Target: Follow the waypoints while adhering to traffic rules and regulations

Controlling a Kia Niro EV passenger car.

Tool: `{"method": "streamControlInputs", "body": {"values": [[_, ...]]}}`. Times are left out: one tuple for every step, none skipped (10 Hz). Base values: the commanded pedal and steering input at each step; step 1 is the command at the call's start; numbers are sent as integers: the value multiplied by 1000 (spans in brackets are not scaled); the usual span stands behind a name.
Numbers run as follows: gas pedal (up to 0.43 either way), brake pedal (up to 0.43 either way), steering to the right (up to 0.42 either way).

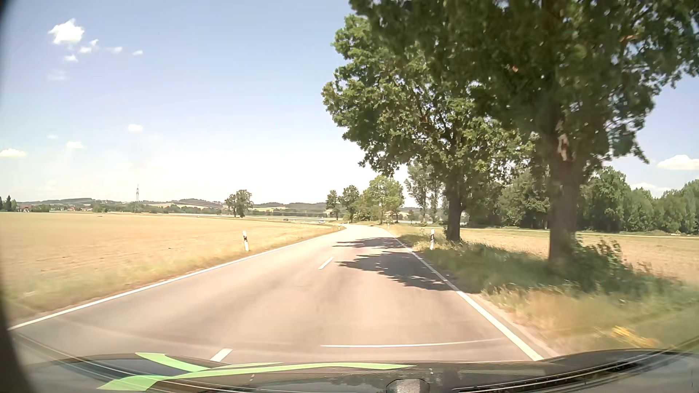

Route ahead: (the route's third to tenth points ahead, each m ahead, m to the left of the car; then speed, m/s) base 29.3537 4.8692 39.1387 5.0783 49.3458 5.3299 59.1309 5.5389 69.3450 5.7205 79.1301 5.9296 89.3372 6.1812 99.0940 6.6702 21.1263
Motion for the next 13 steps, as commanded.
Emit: {"method": "streamControlInputs", "body": {"values": [[177,0,4],[177,0,4],[169,0,4],[169,0,4],[169,0,4],[169,0,4],[169,0,4],[177,0,4],[169,0,4],[150,0,3],[138,0,2],[138,0,3],[138,0,2]]}}
